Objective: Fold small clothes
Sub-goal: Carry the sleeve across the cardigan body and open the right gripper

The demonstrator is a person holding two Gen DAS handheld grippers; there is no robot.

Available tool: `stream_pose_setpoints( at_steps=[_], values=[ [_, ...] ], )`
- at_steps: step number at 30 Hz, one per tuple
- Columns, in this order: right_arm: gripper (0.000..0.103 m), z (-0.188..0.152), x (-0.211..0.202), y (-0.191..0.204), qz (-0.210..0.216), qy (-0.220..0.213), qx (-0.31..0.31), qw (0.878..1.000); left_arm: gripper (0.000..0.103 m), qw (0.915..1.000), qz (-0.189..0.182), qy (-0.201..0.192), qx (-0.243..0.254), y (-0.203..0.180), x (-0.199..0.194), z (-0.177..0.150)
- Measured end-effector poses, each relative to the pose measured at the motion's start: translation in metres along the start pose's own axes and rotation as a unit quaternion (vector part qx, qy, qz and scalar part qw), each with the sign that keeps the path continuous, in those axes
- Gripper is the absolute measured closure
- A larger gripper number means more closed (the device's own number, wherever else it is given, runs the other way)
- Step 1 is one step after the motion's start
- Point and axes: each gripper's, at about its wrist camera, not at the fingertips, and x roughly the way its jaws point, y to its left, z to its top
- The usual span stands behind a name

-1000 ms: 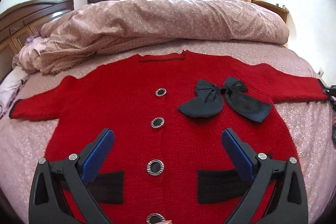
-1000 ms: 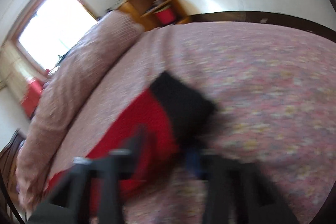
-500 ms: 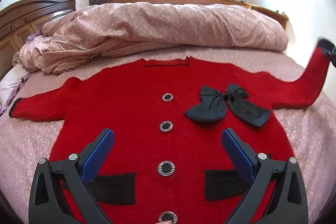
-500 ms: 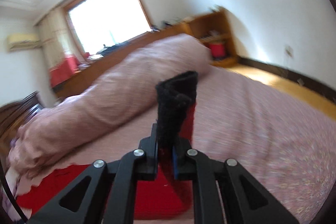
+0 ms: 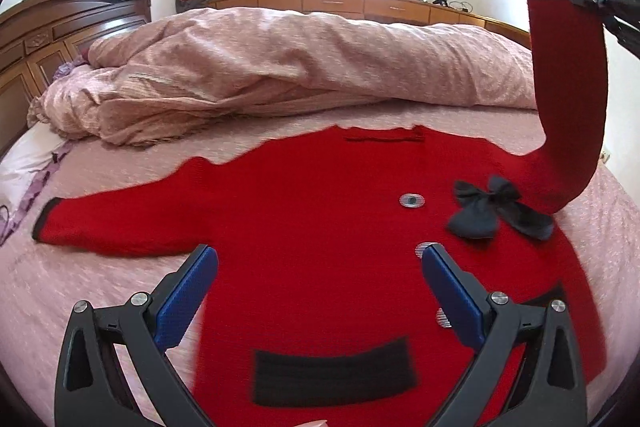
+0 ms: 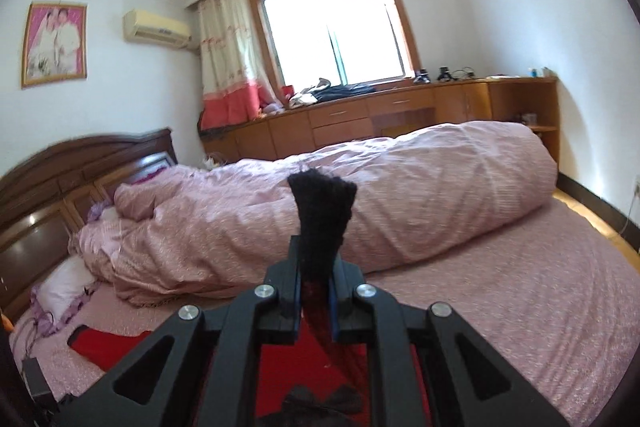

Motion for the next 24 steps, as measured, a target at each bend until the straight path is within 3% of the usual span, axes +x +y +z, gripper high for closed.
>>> stream_pose_setpoints(
  at_steps=[5,7,9,12,15,19,22,24],
  values=[
    [0.093,-0.012,0.032,0.061,0.008,0.017,-0.031,0.999,0.004,0.9995,0.025,-0.016,-0.013,0.05,-0.002,-0.013],
    [0.093,-0.021,0.052,0.085,0.016,0.027,-0.033,0.999,0.004,0.9992,0.024,0.0,-0.033,0.066,0.004,-0.019],
    [0.093,-0.035,0.07,0.107,0.017,0.034,-0.037,0.999,0.004,0.9991,0.007,0.01,-0.04,0.074,0.007,-0.023],
    [0.092,-0.068,0.101,0.147,0.005,0.037,-0.038,0.999,0.004,0.9994,0.017,0.01,-0.026,0.078,0.009,-0.03],
    [0.092,-0.119,0.143,0.183,0.014,0.073,-0.029,0.997,0.004,0.999,0.027,0.018,-0.031,0.085,0.011,-0.036],
    [0.092,-0.196,0.2,0.217,0.017,0.179,-0.067,0.981,0.004,0.9988,0.025,0.017,-0.039,0.099,0.008,-0.038],
    [0.088,-0.224,0.213,0.228,0.011,0.203,-0.095,0.975,0.004,0.9985,0.042,0.011,-0.033,0.108,0.006,-0.04],
    [0.084,-0.231,0.214,0.227,0.018,0.214,-0.096,0.972,0.004,0.9981,0.023,0.024,-0.052,0.117,0.008,-0.04]
  ],
)
